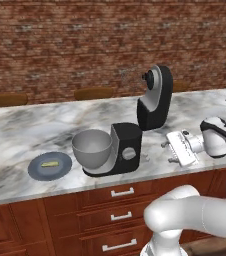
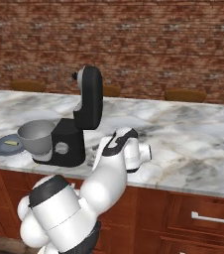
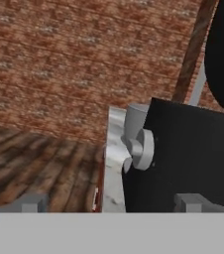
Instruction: Add butter and sugar cubes to the stand mixer bowl and then turn on the stand mixer to begin making frosting.
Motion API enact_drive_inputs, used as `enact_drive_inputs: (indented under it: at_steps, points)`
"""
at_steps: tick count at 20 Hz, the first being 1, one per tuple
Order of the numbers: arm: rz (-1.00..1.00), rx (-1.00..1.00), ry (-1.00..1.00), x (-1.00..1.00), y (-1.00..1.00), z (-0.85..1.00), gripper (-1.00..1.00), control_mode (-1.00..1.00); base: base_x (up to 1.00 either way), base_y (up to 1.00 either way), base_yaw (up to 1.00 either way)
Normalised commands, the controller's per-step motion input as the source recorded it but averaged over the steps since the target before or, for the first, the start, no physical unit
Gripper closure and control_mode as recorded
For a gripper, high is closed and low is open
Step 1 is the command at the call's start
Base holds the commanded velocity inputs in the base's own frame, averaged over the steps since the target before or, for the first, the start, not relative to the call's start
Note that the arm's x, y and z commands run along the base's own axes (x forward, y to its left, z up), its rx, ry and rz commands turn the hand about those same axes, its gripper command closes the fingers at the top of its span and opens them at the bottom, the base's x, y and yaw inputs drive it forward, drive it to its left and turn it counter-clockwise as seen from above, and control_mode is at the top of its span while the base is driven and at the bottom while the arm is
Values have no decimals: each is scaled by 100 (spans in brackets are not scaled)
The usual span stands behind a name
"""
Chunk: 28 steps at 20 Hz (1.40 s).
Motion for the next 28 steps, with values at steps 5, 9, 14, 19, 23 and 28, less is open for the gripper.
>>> enact_drive_inputs:
  at_steps: [5,9,14,19,23,28]
  points:
    - [-1,0,18,24,18,-8,-100,-100,0,0,0]
    - [0,0,20,20,8,-8,-100,-100,0,0,0]
    - [0,0,16,5,0,-10,-100,-100,0,0,0]
    - [0,0,11,0,0,-9,-100,-100,0,0,0]
    - [0,0,2,0,0,-5,-100,-100,0,0,0]
    - [0,3,0,0,0,-3,-100,-100,0,0,0]
